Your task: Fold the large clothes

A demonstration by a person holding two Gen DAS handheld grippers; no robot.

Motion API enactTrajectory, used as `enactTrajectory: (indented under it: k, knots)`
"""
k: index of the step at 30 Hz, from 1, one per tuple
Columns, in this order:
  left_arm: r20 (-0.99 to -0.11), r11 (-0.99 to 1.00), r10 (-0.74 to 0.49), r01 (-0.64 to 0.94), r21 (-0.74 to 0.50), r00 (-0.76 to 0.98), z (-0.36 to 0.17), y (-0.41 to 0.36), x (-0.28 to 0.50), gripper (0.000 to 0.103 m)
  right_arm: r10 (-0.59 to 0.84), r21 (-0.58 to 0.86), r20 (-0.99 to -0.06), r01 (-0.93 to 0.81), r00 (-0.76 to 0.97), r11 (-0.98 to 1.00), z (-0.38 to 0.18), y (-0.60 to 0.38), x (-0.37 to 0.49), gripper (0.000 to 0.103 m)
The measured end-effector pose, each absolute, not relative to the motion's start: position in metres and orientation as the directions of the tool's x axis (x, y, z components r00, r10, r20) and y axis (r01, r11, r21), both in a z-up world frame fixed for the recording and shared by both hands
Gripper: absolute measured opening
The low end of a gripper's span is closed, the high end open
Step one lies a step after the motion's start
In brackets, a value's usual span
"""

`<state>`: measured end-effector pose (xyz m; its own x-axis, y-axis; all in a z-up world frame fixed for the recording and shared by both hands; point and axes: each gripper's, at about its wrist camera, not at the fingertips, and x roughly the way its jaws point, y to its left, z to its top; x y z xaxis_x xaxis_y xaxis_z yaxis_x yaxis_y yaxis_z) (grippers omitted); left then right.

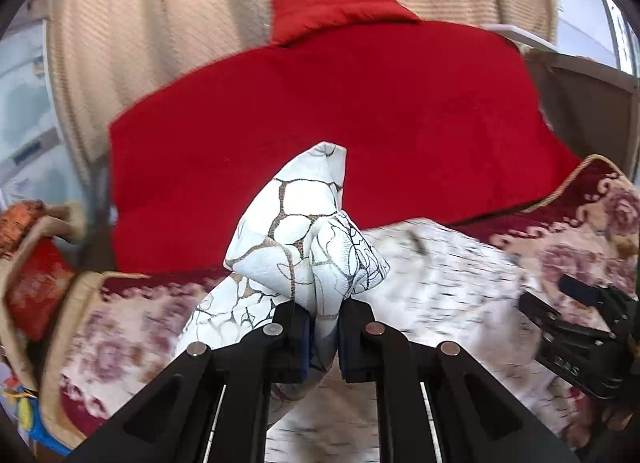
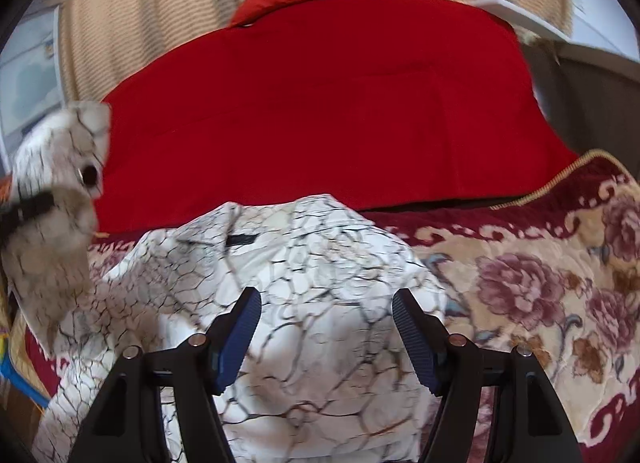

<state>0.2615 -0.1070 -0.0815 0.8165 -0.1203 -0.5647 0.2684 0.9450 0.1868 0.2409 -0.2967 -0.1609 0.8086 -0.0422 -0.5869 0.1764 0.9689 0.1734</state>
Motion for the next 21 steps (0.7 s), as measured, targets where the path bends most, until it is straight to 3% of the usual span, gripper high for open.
enactTrajectory:
  k: [1, 3, 4, 5, 12, 15, 21]
  knots:
    - [-0.588, 0.940, -0.149, 0.298, 0.164, 0.795, -0.088, -0.116, 0.261, 0.012, -0.036, 0.195, -0.588, 0.184, 0.808, 0.963, -0.161, -0.303, 0.240, 0.072]
    - [-0.650, 0.924, -0.229, 0.372, 0.090, 0.725, -0.101, -0.129, 0.262, 0.027, -0.001, 0.271, -0.586, 0.198, 0.810, 0.942, -0.162, -0.322, 0.240, 0.078]
    - [-0.682, 0.912, -0.270, 0.409, 0.046, 0.679, -0.108, -0.133, 0.262, 0.049, 0.016, 0.311, -0.584, 0.205, 0.812, 0.928, -0.163, -0.331, 0.240, 0.081]
    - [-0.701, 0.904, -0.292, 0.426, 0.018, 0.650, -0.115, -0.134, 0.260, 0.059, 0.035, 0.347, -0.580, 0.209, 0.814, 0.914, -0.164, -0.339, 0.239, 0.083]
    - [-0.645, 0.899, -0.372, 0.431, -0.074, 0.667, -0.115, -0.094, 0.246, 0.068, 0.310, 0.647, -0.522, 0.132, 0.795, 0.751, -0.180, -0.369, 0.251, 0.085]
    - [-0.610, 0.949, -0.255, 0.316, -0.007, 0.751, -0.111, -0.058, 0.250, 0.073, 0.457, 0.734, -0.493, 0.072, 0.741, 0.675, -0.191, -0.358, 0.267, 0.085]
    - [-0.656, 0.990, 0.005, 0.089, 0.110, 0.755, -0.145, -0.004, 0.271, 0.073, 0.557, 0.759, -0.584, 0.154, 0.591, 0.632, -0.230, -0.324, 0.298, 0.085]
